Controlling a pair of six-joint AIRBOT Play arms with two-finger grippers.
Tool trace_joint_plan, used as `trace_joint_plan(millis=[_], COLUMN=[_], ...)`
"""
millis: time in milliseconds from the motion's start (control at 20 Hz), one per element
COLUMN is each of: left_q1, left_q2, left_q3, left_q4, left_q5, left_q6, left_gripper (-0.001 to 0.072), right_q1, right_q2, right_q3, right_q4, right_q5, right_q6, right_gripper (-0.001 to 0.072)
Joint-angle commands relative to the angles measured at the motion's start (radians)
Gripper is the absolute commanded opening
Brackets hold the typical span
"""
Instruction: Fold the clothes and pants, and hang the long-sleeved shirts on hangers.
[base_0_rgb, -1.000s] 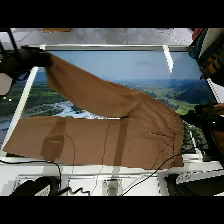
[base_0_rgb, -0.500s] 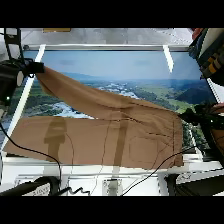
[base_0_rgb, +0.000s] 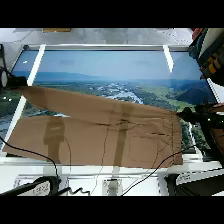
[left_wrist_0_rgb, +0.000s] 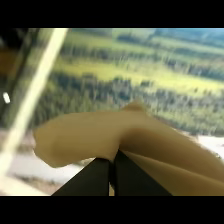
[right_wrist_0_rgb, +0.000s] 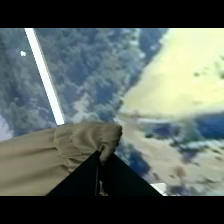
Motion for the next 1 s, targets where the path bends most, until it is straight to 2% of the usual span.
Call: trace_joint_plan(millis=[0,150,450,650,800,850,900,950], left_q1=[0.055,0.039,0.039,0.039,0.033,0.031,0.029,0.029], left_q2=[-0.06,-0.174,-0.343,-0.394,-0.396,-0.396,-0.396,-0.396], left_q3=[0.0,0.0,0.0,0.0,0.0,0.0,0.0,0.0], left_q4=[-0.126,-0.128,-0.117,-0.117,-0.119,-0.12,-0.12,-0.121], left_q5=[-0.034,-0.012,0.166,0.238,0.36,0.401,0.423,0.428], left_q6=[0.062,0.106,0.106,0.106,0.103,0.103,0.103,0.098], left_gripper=[0.0019,0.0019,0.002,0.002,0.002,0.0046,0.0336,0.0715], right_q1=[0.013,0.06,0.145,0.151,0.151,0.151,0.151,0.151], right_q2=[0.001,0.001,0.013,0.013,0.013,0.013,0.013,0.013], right_q3=[0.001,0.001,0.003,0.036,0.058,0.06,0.059,0.06], right_q4=[0.046,0.047,0.121,0.146,0.146,0.147,0.146,0.146], right_q5=[-0.029,-0.106,-0.402,-0.442,-0.445,-0.451,-0.457,-0.457], right_q6=[0.0,0.0,0.002,0.001,0.001,0.001,0.001,0.001], right_gripper=[0.0029,0.0029,0.0028,0.0028,0.0028,0.0028,0.0028,0.0028])
